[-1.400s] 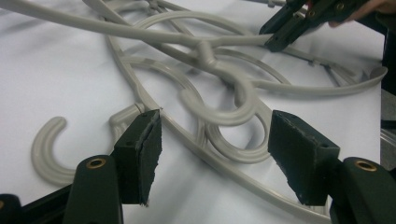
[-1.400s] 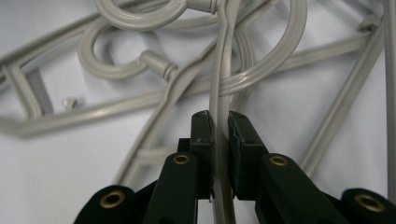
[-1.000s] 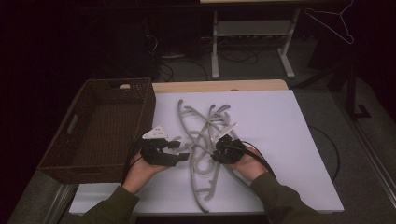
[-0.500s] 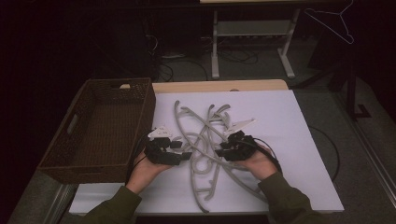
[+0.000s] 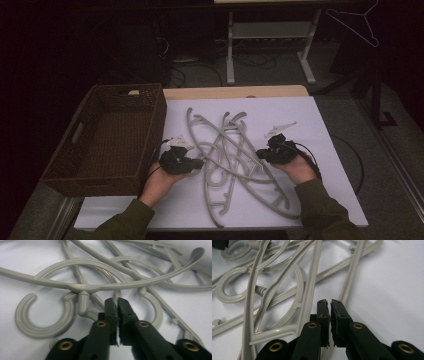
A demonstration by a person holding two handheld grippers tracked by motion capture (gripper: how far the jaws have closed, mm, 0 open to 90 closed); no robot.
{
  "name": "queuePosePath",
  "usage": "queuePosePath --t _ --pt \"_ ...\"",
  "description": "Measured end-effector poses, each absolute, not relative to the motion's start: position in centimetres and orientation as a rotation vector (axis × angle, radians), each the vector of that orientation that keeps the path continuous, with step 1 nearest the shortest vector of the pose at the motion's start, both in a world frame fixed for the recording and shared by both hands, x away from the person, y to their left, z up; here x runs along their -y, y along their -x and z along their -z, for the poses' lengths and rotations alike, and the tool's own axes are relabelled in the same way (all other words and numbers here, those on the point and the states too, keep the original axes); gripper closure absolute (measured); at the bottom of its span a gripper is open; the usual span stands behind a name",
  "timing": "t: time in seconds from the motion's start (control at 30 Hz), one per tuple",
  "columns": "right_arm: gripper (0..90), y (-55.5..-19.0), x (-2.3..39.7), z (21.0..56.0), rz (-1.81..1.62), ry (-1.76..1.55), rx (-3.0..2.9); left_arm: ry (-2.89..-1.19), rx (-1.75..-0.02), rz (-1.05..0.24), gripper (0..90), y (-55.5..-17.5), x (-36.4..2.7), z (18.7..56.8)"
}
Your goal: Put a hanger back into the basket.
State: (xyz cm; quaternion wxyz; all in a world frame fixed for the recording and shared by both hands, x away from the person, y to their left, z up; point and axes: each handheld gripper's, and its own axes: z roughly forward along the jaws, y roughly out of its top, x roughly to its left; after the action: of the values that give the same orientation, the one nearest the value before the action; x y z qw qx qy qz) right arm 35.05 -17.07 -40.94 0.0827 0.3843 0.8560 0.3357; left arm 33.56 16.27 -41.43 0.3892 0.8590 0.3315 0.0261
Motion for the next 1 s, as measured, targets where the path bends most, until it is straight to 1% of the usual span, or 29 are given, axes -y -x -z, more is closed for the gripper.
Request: queuePosePath --t 0.07,0.17,0.23,0.4,0.43,0.53,0.7,0.77,1.0 --pt "84.9 -35.1 16.6 41.0 -0.989 -1.132 -2.571 -2.207 -0.847 -0.113 89.4 -33.8 -16.1 41.2" --pt "85.6 -35.1 16.3 41.2 -0.984 -1.111 -2.585 -2.204 -0.901 -0.173 89.6 -34.3 -16.4 41.0" --pt "86.2 -35.1 16.3 41.3 -0.978 -1.109 -2.597 -2.2 -0.928 -0.192 89.5 -35.0 -16.5 41.1" --pt "87.1 -35.2 16.3 41.4 -0.972 -1.113 -2.605 -2.22 -1.038 -0.294 89.6 -37.9 -16.3 41.5" --pt "87.1 -35.1 16.3 41.5 -0.973 -1.113 -2.602 -2.2 -1.075 -0.309 89.9 -38.5 -16.1 41.7" --pt "87.4 -35.2 16.3 41.5 -0.977 -1.111 -2.604 -2.212 -1.133 -0.353 90.0 -40.2 -16.0 42.3" --pt "88.2 -35.2 16.3 41.6 -0.982 -1.109 -2.617 -2.205 -1.203 -0.346 90.0 -41.9 -16.2 43.2" --pt "88.6 -35.3 16.3 41.6 -0.991 -1.107 -2.626 -2.205 -1.222 -0.315 90.0 -42.5 -16.1 43.7" --pt "89.0 -34.9 15.6 41.5 -1.033 -1.051 -2.683 -2.195 -1.208 -0.293 90.0 -44.2 -15.3 43.8"
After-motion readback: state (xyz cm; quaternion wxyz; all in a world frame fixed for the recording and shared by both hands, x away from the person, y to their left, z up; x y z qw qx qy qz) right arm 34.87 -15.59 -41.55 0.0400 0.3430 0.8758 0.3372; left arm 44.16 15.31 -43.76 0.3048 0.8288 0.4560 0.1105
